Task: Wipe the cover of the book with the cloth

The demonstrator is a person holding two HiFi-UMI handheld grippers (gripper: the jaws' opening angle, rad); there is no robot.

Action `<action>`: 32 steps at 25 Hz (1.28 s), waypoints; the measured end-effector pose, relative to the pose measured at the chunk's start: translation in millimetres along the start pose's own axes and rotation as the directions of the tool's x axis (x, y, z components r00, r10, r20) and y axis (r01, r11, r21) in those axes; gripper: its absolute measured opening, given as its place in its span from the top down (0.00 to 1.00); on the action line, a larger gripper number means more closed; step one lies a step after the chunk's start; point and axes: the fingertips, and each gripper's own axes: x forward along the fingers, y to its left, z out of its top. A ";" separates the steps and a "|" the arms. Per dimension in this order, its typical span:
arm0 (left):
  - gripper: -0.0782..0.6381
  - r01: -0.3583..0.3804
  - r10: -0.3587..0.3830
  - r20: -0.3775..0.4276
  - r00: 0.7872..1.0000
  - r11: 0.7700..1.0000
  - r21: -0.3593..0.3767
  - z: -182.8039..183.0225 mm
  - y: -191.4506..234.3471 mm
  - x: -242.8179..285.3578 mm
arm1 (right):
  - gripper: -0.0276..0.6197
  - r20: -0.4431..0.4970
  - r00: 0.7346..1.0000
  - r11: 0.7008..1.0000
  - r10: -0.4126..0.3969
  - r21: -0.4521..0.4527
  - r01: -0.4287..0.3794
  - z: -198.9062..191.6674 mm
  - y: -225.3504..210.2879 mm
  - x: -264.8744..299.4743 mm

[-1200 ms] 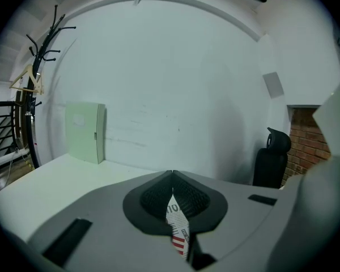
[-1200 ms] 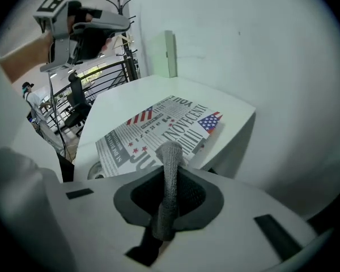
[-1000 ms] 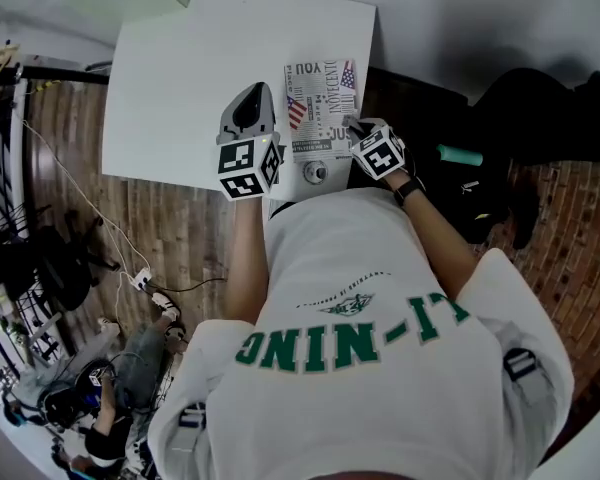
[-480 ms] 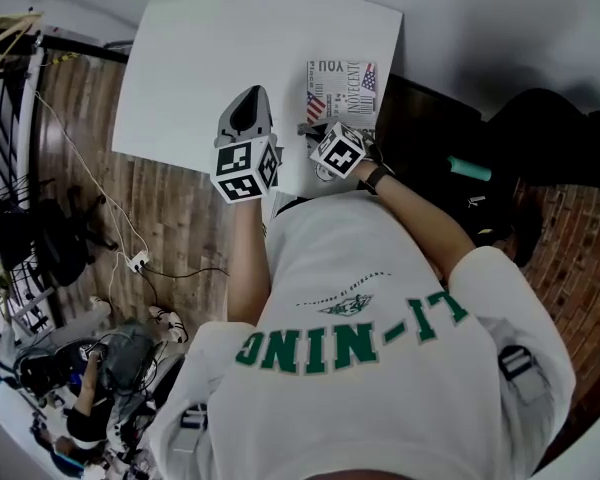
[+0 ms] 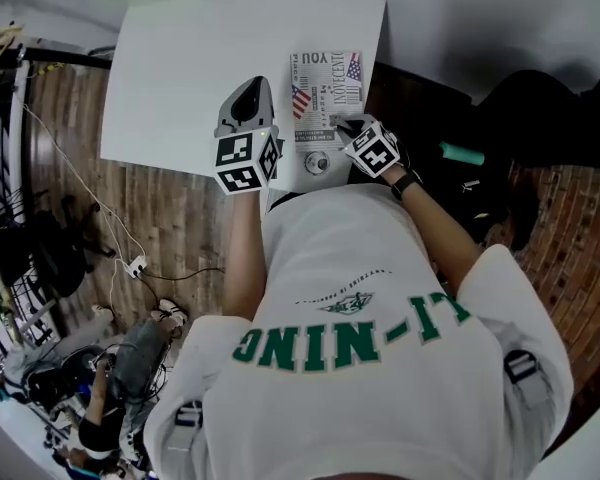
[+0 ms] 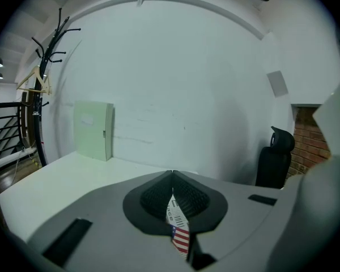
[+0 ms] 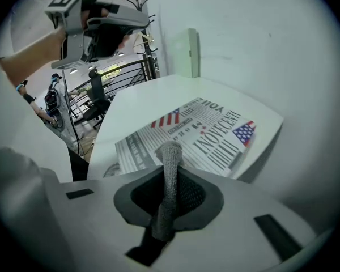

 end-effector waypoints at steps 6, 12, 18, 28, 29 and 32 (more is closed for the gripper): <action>0.87 0.035 -0.035 -0.007 0.999 0.999 0.014 -0.5 -12.3 7.3 | 0.89 -0.009 0.997 0.992 -0.080 0.093 0.081 -31.6 -31.8 -22.1; 0.87 0.014 -0.014 0.002 1.000 1.000 0.013 1.6 -7.3 -2.7 | 0.89 -0.012 0.997 0.990 -0.074 0.116 0.075 -18.5 -22.7 -21.8; 0.87 -0.040 0.040 0.012 0.999 0.999 0.000 0.5 9.4 -18.4 | 0.89 0.057 0.987 0.988 0.147 -0.053 -0.144 49.6 53.8 11.5; 0.87 -0.073 0.073 0.015 0.997 0.997 -0.016 -3.3 17.8 -32.2 | 0.89 -0.026 0.986 0.973 0.163 -0.162 -0.165 39.5 72.3 33.9; 0.87 -0.069 0.069 0.012 0.998 0.997 -0.017 -4.5 16.3 -31.1 | 0.89 -0.021 0.988 0.977 0.154 -0.147 -0.155 33.7 65.8 29.1; 0.87 -0.048 0.048 0.004 0.999 0.999 -0.013 -7.3 8.9 -25.6 | 0.89 -0.011 0.994 0.990 0.110 -0.088 -0.110 11.9 41.3 12.9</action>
